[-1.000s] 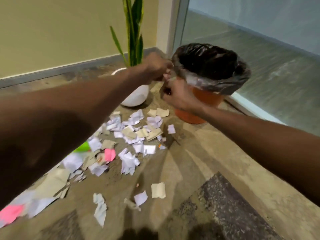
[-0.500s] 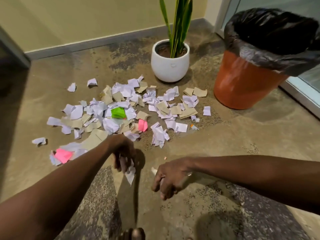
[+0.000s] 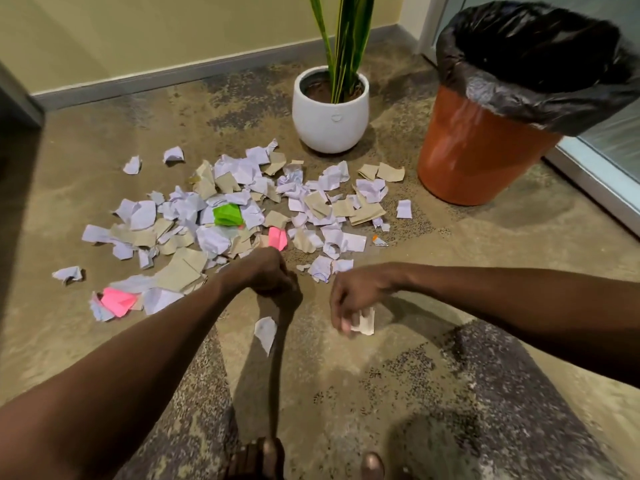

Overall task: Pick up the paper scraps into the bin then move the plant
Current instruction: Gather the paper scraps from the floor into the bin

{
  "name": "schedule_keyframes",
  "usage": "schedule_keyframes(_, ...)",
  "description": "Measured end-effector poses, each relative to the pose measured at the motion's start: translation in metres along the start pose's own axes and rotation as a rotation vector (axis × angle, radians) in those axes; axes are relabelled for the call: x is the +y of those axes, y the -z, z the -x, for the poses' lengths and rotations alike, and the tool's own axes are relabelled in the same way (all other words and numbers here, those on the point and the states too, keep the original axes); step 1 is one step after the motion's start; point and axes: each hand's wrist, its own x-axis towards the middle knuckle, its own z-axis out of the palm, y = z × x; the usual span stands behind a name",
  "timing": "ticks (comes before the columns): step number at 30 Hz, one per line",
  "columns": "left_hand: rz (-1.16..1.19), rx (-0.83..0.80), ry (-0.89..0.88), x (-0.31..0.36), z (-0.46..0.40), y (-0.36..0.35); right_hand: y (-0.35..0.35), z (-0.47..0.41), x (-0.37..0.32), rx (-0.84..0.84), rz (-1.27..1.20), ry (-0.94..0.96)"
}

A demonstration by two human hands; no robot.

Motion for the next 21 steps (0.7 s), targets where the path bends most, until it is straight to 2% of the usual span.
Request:
schedule_keyframes(2, -0.026, -0.267, 0.116, -0.002, 0.01, -0.004, -0.019, -0.001, 0.005, -0.181, 0.106, -0.109)
schedule_keyframes(3, -0.047, -0.367, 0.148, -0.003, 0.017, -0.007, -0.025, -0.001, 0.006, -0.192, 0.18, -0.126)
schedule_keyframes(4, -0.083, -0.404, 0.158, -0.004, 0.024, -0.011, -0.027, -0.001, 0.007, -0.132, 0.259, -0.109)
schedule_keyframes(8, -0.184, -0.285, 0.16, -0.005, 0.045, -0.025, 0.002, 0.004, -0.001, 0.435, 0.361, 0.004)
schedule_keyframes(11, -0.297, -0.105, 0.067, -0.009, 0.05, -0.036, 0.033, 0.002, -0.001, 0.627, 0.392, -0.022)
schedule_keyframes(14, -0.259, -0.044, 0.041, -0.017, 0.047, -0.046, 0.036, -0.002, 0.002, 0.568, 0.44, 0.002)
schedule_keyframes(18, -0.156, -0.085, 0.132, -0.027, 0.034, -0.048, 0.018, -0.008, 0.011, 0.408, 0.55, 0.033)
schedule_keyframes(21, -0.101, -0.102, 0.15, -0.028, 0.02, -0.044, 0.019, -0.008, 0.024, 0.49, 0.568, 0.029)
